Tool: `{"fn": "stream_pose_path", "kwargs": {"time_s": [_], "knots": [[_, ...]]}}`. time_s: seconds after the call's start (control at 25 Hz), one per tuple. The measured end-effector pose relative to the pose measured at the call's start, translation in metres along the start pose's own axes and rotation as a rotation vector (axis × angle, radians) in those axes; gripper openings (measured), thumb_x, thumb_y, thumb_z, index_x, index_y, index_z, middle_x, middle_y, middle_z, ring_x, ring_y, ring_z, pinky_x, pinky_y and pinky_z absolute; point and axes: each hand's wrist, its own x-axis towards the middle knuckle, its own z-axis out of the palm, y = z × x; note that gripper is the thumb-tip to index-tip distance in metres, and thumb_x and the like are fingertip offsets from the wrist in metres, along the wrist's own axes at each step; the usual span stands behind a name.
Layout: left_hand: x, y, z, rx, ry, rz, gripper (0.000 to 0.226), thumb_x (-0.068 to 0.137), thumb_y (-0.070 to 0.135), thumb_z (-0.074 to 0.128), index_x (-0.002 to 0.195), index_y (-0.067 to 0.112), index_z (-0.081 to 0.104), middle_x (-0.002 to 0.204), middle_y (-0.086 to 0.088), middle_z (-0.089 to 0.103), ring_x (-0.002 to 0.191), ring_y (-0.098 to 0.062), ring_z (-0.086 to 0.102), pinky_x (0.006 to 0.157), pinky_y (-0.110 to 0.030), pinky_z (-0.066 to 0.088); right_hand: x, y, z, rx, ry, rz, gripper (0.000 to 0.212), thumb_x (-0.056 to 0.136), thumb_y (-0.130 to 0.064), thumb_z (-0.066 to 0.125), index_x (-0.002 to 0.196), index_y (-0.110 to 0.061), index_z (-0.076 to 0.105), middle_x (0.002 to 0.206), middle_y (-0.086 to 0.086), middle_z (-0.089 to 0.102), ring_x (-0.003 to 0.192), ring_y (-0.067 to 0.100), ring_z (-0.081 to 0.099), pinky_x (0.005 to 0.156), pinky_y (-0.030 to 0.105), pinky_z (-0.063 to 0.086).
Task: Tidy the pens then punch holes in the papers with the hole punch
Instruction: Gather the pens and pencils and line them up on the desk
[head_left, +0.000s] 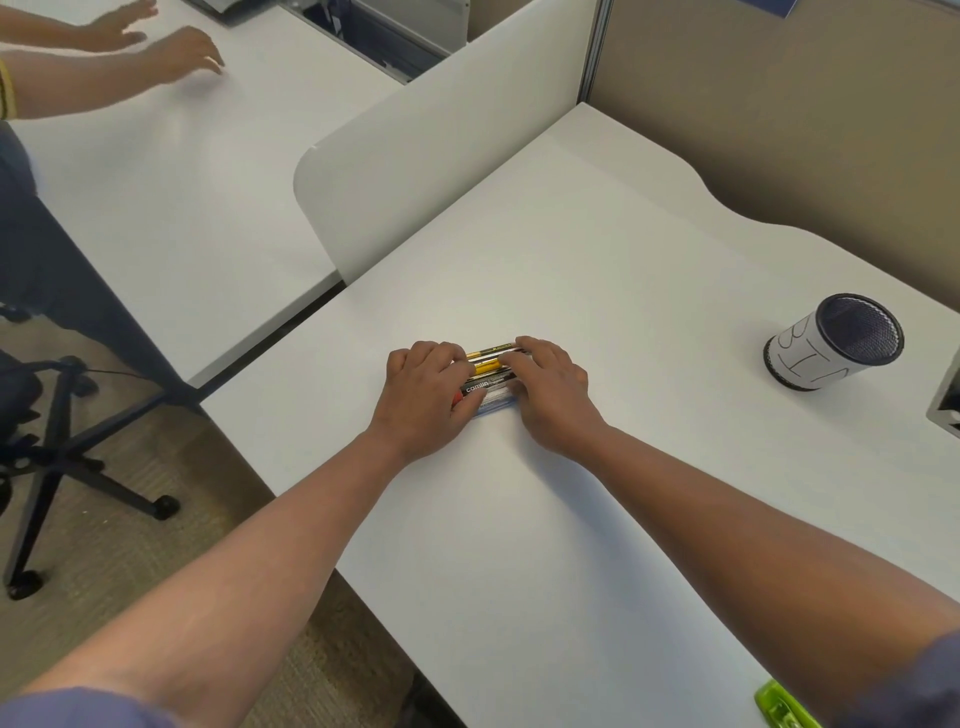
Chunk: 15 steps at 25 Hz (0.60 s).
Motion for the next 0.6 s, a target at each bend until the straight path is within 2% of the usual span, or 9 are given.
{"fn": "stream_pose_path", "kwargs": {"time_s": [0.12, 0.24, 0.44, 0.6], "knots": [[-0.003, -0.001, 0.002, -0.014, -0.075, -0.016, 0.062, 0.085, 0.066, 0.053, 0.127, 0.02, 0.061, 0.134, -0.001, 0.059, 0.123, -0.024, 0.051, 0.096, -0.044, 0.036, -0.001, 0.001, 0.0, 0.001, -0.015, 0.004, 0.041, 0.102, -0.018, 0.044, 0.142, -0.026, 0.05, 0.16, 0.003, 0.033, 0.149, 0.025, 0.023, 0.113, 0.049, 0.025], [-0.004, -0.002, 0.003, -0.006, -0.156, -0.036, 0.077, 0.083, 0.076, 0.05, 0.138, 0.022, 0.051, 0.145, -0.001, 0.051, 0.133, -0.023, 0.044, 0.105, -0.046, 0.032, -0.001, 0.002, 0.0, -0.008, -0.021, -0.001, 0.041, 0.103, -0.02, 0.044, 0.144, -0.026, 0.048, 0.161, 0.003, 0.032, 0.149, 0.024, 0.023, 0.114, 0.05, 0.027], [-0.004, 0.001, 0.003, 0.004, -0.164, -0.021, 0.079, 0.083, 0.075, 0.049, 0.143, 0.024, 0.046, 0.148, 0.0, 0.047, 0.136, -0.022, 0.039, 0.108, -0.044, 0.029, -0.006, 0.005, -0.001, -0.025, -0.035, -0.019, 0.046, 0.104, -0.023, 0.044, 0.149, -0.025, 0.041, 0.165, 0.003, 0.025, 0.153, 0.025, 0.017, 0.115, 0.052, 0.025], [-0.005, 0.022, 0.0, -0.027, -0.096, 0.067, 0.07, 0.088, 0.061, 0.051, 0.144, 0.017, 0.047, 0.147, -0.003, 0.049, 0.138, -0.027, 0.04, 0.109, -0.044, 0.03, -0.03, 0.008, -0.014, -0.029, -0.004, -0.002, 0.051, 0.106, -0.027, 0.042, 0.155, -0.025, 0.031, 0.168, 0.002, 0.017, 0.155, 0.023, 0.011, 0.117, 0.051, 0.021]]}}
